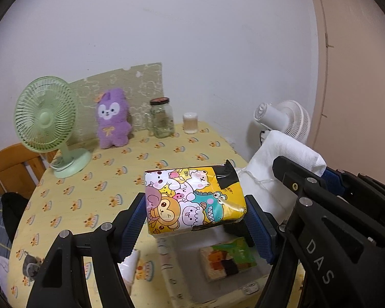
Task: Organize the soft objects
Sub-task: 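Carry the cartoon pouch and white cloth with both tools toward the basket, then open both tools to drop the cartoon pouch and white cloth into the basket, then withdraw both tools from the basket toward the straw bag and tissue roll, then grasp the clear straw bag with the left tool while the right tool grasps the white tissue roll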
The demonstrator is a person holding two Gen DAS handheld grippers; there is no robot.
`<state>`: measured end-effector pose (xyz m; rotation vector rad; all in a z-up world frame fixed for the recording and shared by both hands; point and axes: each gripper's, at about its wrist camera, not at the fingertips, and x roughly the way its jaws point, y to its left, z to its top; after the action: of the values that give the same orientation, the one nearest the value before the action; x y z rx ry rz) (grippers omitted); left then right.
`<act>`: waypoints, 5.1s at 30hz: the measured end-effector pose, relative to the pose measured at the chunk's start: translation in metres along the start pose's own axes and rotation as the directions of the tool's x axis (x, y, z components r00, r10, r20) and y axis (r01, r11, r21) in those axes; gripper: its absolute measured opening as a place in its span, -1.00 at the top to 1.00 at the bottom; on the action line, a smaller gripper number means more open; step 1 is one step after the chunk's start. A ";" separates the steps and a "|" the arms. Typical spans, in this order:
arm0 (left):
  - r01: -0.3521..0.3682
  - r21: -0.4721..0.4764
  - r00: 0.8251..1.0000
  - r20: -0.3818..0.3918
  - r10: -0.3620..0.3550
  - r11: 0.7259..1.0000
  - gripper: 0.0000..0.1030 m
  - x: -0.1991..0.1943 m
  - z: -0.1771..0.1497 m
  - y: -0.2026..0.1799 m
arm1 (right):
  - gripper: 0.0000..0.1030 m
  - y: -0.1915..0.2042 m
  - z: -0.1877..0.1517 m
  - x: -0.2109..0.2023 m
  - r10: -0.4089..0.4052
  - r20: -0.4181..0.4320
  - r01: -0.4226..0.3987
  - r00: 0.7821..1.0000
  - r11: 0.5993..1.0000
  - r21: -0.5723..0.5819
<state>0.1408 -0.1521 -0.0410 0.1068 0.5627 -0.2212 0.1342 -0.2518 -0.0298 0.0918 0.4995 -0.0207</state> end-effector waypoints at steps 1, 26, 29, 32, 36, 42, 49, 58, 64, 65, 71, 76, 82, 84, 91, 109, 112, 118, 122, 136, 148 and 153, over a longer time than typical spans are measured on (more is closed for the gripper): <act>0.006 0.007 1.000 -0.004 -0.006 1.000 -0.48 0.003 0.000 -0.003 | 0.59 -0.003 -0.001 0.001 -0.006 -0.004 0.006 1.000 1.000 0.004; -0.006 0.154 0.997 -0.070 0.017 0.988 -0.99 0.026 -0.012 -0.025 | 0.52 -0.024 -0.023 0.036 -0.040 -0.133 0.048 0.990 0.997 0.062; 0.006 0.147 0.997 -0.080 0.006 0.989 -0.99 0.026 -0.014 -0.024 | 0.28 -0.021 -0.024 0.035 -0.051 -0.139 0.059 0.989 0.997 0.058; 0.015 0.135 0.996 -0.086 -0.004 0.991 -0.99 0.024 -0.015 -0.021 | -0.24 -0.021 -0.025 0.031 -0.046 -0.130 0.055 0.990 0.996 0.069; 0.012 0.124 0.997 -0.078 -0.002 0.992 -1.00 0.018 -0.016 -0.016 | -0.63 -0.015 -0.025 0.022 -0.047 -0.102 0.054 0.994 0.996 0.067; 0.004 0.108 0.998 -0.064 0.003 0.994 -1.00 0.005 -0.018 -0.007 | -0.81 -0.005 -0.023 0.011 -0.056 -0.085 0.060 0.995 0.997 0.054; 0.000 0.090 0.999 -0.037 0.004 0.996 -1.00 -0.013 -0.019 0.006 | -0.82 0.008 -0.021 -0.008 -0.055 -0.057 0.057 0.997 0.998 0.034; -0.020 0.060 1.000 0.000 0.020 0.998 -1.00 -0.037 -0.020 0.024 | -0.82 0.030 -0.018 -0.032 -0.046 -0.023 0.046 0.999 0.999 0.009; -0.027 0.039 0.999 0.024 0.026 0.999 -1.00 -0.055 -0.022 0.037 | -0.82 0.045 -0.014 -0.045 -0.040 0.002 0.040 0.999 0.999 -0.009; -0.028 0.037 0.999 0.027 0.027 0.999 -1.00 -0.057 -0.022 0.039 | -0.82 0.048 -0.014 -0.048 -0.039 0.006 0.039 0.999 0.999 -0.011; -0.043 0.027 0.998 0.047 0.041 0.999 -1.00 -0.072 -0.024 0.051 | -0.83 0.064 -0.014 -0.061 -0.031 0.022 0.031 0.999 0.999 -0.023; -0.061 0.014 0.996 0.064 0.059 0.998 -1.00 -0.086 -0.029 0.064 | -0.91 0.079 -0.014 -0.070 -0.026 0.035 0.027 0.999 0.999 -0.038; -0.082 -0.007 0.994 0.072 0.082 0.997 -1.00 -0.096 -0.035 0.079 | -0.93 0.095 -0.016 -0.075 0.004 0.037 -0.002 0.999 0.999 -0.046; -0.086 -0.014 0.994 0.072 0.087 0.996 -1.00 -0.098 -0.037 0.083 | -0.96 0.102 -0.018 -0.076 0.010 0.039 -0.008 0.999 0.999 -0.049; -0.084 -0.037 0.993 0.079 0.087 0.996 -1.00 -0.105 -0.044 0.101 | -1.00 0.119 -0.022 -0.076 0.027 0.046 -0.025 0.999 0.998 -0.052; -0.108 -0.096 0.994 0.022 0.110 0.989 -1.00 -0.081 -0.080 0.140 | -1.00 0.156 -0.055 -0.046 0.082 0.007 -0.081 0.997 0.995 -0.060; -0.126 -0.103 0.992 0.003 0.127 0.987 -1.00 -0.074 -0.088 0.146 | -1.00 0.162 -0.062 -0.034 0.084 -0.018 -0.085 0.996 0.994 -0.072; -0.160 -0.125 0.987 -0.047 0.155 0.979 -1.00 -0.055 -0.101 0.157 | -1.00 0.172 -0.077 -0.010 0.096 -0.077 -0.101 0.992 0.992 -0.076; -0.170 -0.138 0.984 -0.082 0.160 0.976 -0.99 -0.044 -0.109 0.166 | -0.99 0.178 -0.085 0.005 0.094 -0.105 -0.103 0.990 0.991 -0.081; -0.171 -0.170 0.973 -0.185 0.139 0.971 -0.98 -0.006 -0.130 0.178 | -0.71 0.187 -0.102 0.038 0.031 -0.138 -0.051 0.990 0.988 -0.145; -0.139 -0.135 0.974 -0.199 0.110 0.981 -0.94 0.000 -0.130 0.183 | -0.21 0.187 -0.108 0.044 0.082 -0.225 -0.099 0.971 0.993 -0.068; -0.132 -0.122 0.970 -0.221 0.103 0.984 -0.87 0.005 -0.137 0.183 | -0.02 0.188 -0.118 0.058 0.026 -0.283 -0.047 0.959 0.997 -0.067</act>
<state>0.1178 0.0462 -0.1516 0.0318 0.7821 -0.0546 0.1369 -0.0531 -0.1449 0.0316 0.7833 0.0482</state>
